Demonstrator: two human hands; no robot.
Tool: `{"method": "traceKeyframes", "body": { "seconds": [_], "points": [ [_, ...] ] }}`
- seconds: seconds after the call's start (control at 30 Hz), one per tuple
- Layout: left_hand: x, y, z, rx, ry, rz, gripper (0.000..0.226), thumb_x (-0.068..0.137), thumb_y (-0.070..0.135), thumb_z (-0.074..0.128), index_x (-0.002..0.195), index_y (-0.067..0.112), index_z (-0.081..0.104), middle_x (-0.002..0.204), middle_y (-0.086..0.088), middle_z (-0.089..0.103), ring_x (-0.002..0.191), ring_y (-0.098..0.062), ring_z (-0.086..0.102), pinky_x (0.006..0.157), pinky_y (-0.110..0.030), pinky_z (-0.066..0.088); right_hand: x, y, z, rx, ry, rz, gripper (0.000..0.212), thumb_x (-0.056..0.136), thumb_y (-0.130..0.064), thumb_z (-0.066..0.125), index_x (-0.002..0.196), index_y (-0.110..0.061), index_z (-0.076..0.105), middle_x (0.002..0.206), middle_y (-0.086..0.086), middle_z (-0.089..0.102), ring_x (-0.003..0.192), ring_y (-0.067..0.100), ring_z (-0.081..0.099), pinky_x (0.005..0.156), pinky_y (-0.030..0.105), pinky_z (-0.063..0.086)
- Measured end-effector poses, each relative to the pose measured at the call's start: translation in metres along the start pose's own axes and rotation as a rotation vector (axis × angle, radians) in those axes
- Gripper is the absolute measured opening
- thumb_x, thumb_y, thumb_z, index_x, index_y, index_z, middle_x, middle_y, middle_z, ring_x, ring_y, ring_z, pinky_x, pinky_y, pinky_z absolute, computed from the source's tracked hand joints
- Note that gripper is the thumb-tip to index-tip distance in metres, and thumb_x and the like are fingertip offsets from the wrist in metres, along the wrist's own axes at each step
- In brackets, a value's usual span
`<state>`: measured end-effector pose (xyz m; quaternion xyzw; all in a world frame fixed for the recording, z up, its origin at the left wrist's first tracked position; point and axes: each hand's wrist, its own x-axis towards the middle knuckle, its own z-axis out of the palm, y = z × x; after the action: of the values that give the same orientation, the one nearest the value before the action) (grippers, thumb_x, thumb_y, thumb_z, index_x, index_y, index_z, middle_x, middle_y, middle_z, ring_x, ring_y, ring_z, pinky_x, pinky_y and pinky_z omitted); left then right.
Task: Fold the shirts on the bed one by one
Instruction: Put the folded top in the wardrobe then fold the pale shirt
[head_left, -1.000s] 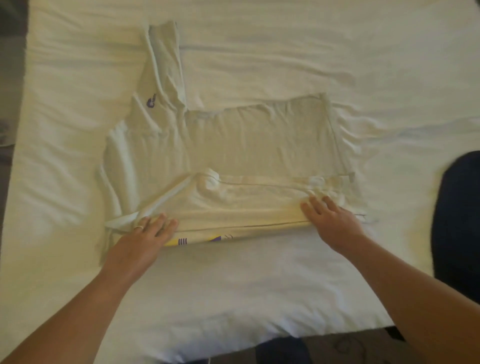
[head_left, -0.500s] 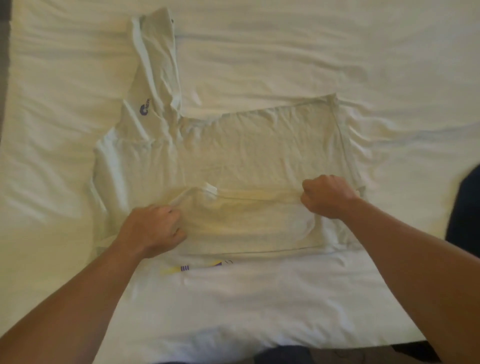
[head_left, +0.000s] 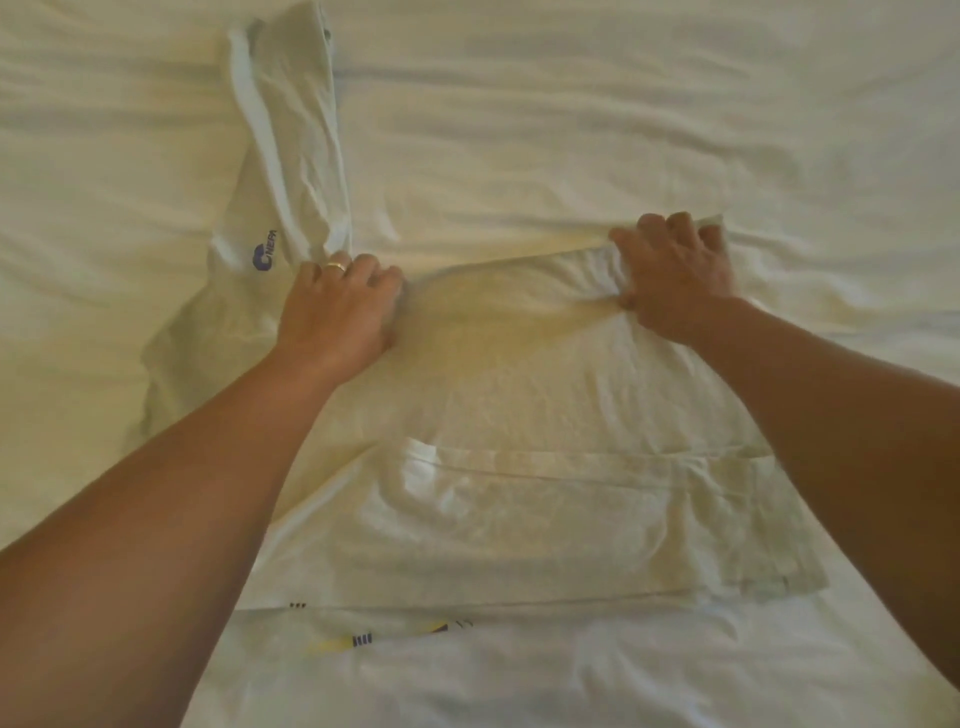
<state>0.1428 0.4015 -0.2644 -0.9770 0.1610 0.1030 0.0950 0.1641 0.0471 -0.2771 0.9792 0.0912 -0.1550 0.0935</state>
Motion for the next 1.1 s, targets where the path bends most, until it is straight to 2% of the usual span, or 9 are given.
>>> {"method": "traceKeyframes", "body": {
  "seconds": [0.13,0.3,0.37,0.5,0.57,0.7,0.8,0.93,1.1],
  "points": [
    [0.012,0.001,0.010,0.086,-0.077,0.005,0.063,0.073,0.050,0.081,0.122,0.019,0.058,0.119,-0.009,0.061,0.116,-0.035,0.054,0.097,-0.049,0.037,0.010,0.002,0.009,0.032,-0.010,0.004,0.063,0.082,-0.047,0.073,0.135,-0.032,0.042,0.135,0.004,0.046,0.127,0.032,0.039,0.103,0.051,0.031],
    [0.014,-0.005,0.007,0.108,0.001,-0.029,0.064,0.067,0.058,0.083,0.108,0.013,0.067,0.107,-0.012,0.066,0.111,-0.035,0.057,0.101,-0.050,0.020,0.012,0.014,0.003,-0.021,0.022,0.048,0.075,0.075,-0.065,0.072,0.132,-0.025,0.045,0.121,0.007,0.056,0.121,0.032,0.042,0.100,0.049,0.029],
    [0.005,-0.007,0.003,0.110,0.015,-0.065,0.060,0.066,0.057,0.084,0.102,0.011,0.069,0.103,-0.012,0.066,0.109,-0.036,0.058,0.100,-0.049,0.018,0.008,0.015,0.002,-0.003,0.021,0.081,0.069,0.077,-0.065,0.069,0.128,-0.023,0.049,0.118,0.008,0.059,0.121,0.032,0.042,0.100,0.049,0.028],
    [-0.030,-0.001,-0.001,0.043,0.148,-0.066,0.021,0.074,0.020,0.079,0.087,0.010,0.065,0.087,-0.014,0.062,0.092,-0.038,0.060,0.088,-0.050,0.031,-0.019,0.017,0.000,0.039,0.107,0.109,0.032,0.089,-0.036,0.065,0.116,-0.018,0.058,0.111,0.009,0.063,0.117,0.033,0.045,0.099,0.047,0.025],
    [-0.052,0.004,-0.004,0.023,0.171,-0.069,0.020,0.068,0.008,0.073,0.083,0.011,0.059,0.083,-0.013,0.058,0.086,-0.037,0.059,0.083,-0.049,0.033,-0.042,0.021,-0.001,0.075,0.117,0.139,0.024,0.086,-0.021,0.064,0.110,-0.019,0.061,0.107,0.008,0.065,0.113,0.032,0.048,0.094,0.043,0.023],
    [-0.102,0.015,-0.002,0.054,0.174,-0.075,0.026,0.063,0.006,0.071,0.084,0.014,0.057,0.081,-0.009,0.056,0.079,-0.034,0.057,0.080,-0.046,0.033,-0.100,0.026,0.008,0.133,0.061,0.150,0.025,0.083,-0.010,0.064,0.106,-0.021,0.065,0.107,0.006,0.065,0.106,0.030,0.053,0.089,0.041,0.023],
    [-0.135,0.024,0.005,0.061,0.222,-0.048,0.017,0.068,0.008,0.066,0.081,0.015,0.057,0.078,-0.007,0.056,0.075,-0.032,0.057,0.079,-0.045,0.033,-0.144,0.028,0.023,0.165,0.013,0.145,0.025,0.083,-0.008,0.064,0.105,-0.019,0.069,0.109,0.008,0.060,0.105,0.032,0.054,0.089,0.041,0.028],
    [-0.166,0.032,0.013,0.009,0.304,0.033,0.005,0.075,0.009,0.055,0.077,0.014,0.055,0.072,-0.005,0.055,0.070,-0.031,0.055,0.075,-0.044,0.034,-0.185,0.032,0.037,0.201,-0.010,0.145,0.022,0.086,-0.009,0.066,0.105,-0.016,0.072,0.106,0.009,0.054,0.099,0.033,0.053,0.076,0.036,0.037],
    [-0.184,0.045,0.025,0.026,0.229,0.088,0.013,0.076,0.006,0.066,0.077,0.015,0.058,0.072,-0.002,0.059,0.071,-0.030,0.056,0.073,-0.042,0.033,-0.205,0.043,0.045,0.146,0.010,0.172,0.020,0.082,-0.004,0.068,0.100,-0.011,0.074,0.102,0.011,0.050,0.099,0.035,0.049,0.071,0.038,0.040]
  ]
}}
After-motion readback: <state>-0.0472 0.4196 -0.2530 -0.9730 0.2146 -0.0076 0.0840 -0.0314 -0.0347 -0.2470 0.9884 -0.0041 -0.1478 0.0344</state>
